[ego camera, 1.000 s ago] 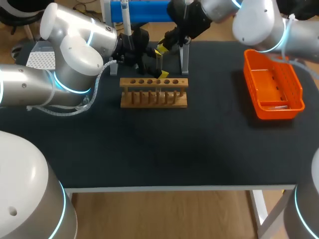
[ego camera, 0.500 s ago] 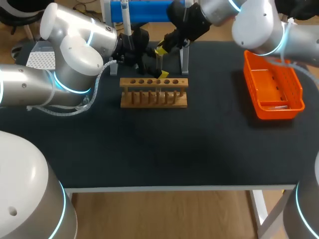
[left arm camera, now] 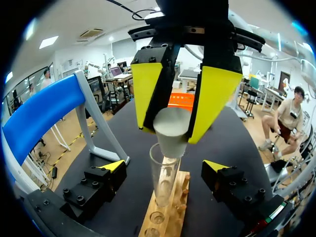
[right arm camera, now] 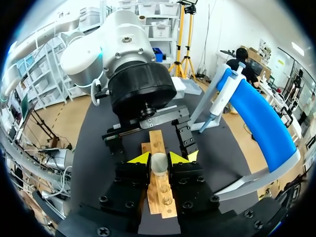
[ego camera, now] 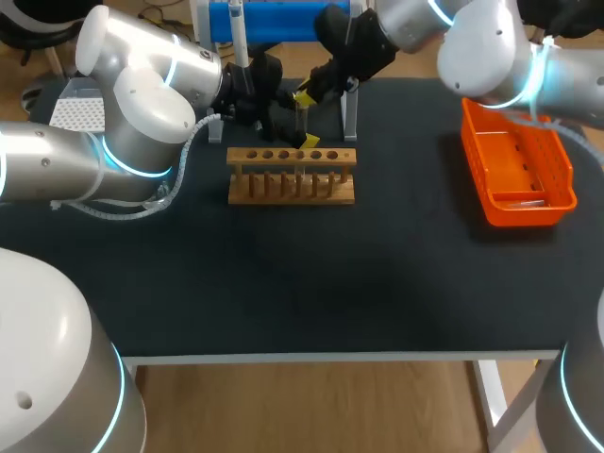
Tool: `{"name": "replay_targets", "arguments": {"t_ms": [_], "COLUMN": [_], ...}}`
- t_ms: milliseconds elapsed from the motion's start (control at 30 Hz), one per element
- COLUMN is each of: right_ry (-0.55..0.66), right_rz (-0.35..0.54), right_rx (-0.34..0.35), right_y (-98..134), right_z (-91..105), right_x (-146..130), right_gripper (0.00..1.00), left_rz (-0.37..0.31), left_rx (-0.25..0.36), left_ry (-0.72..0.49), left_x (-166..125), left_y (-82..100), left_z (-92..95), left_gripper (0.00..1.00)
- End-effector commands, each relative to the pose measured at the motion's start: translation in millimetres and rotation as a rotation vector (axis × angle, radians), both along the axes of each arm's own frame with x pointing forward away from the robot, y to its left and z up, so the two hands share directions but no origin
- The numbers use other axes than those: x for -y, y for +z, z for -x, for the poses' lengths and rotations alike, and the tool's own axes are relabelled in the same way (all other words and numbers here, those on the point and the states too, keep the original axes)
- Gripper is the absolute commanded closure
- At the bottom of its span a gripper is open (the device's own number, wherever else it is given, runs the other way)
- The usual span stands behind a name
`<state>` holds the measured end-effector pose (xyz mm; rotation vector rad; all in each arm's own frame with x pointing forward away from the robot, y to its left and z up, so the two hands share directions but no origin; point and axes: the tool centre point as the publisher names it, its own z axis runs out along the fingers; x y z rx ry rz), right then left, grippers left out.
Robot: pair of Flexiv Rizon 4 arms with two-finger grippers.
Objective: Invert the test tube, pick up the pipette, mount the tip to pipette, aspirate from beaker and dispense into the tube, eject the tip, return the pipette, and cap with the stopper.
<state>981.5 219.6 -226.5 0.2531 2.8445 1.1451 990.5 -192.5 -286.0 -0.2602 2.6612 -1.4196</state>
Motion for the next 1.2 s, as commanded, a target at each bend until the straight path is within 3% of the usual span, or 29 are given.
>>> {"name": "replay_targets", "arguments": {"t_ms": [33,467,1200], "right_ry": [-0.003,-0.005,-0.006], "right_rz": [0.002,-0.015,-0.001], "right_rx": [-0.001,0.011,-0.006], "right_y": [-2.3,8.8,-4.2], "right_z": [-1.8,-3.5,2.0], "right_x": [0.3,-1.2,-2.1], "right_gripper": [1.0,1.0,1.0], "left_rz": [-0.002,-0.002,-0.002], "left_rx": [-0.003,-0.003,-0.003], "left_ry": [-0.002,-0.002,-0.002], "left_x": [0.1,0.1,0.1], "left_y": [0.2,0.2,0.2], "left_z": [-1.3,-1.3,-1.3], "left_gripper": [0.0,0.0,0.0]}}
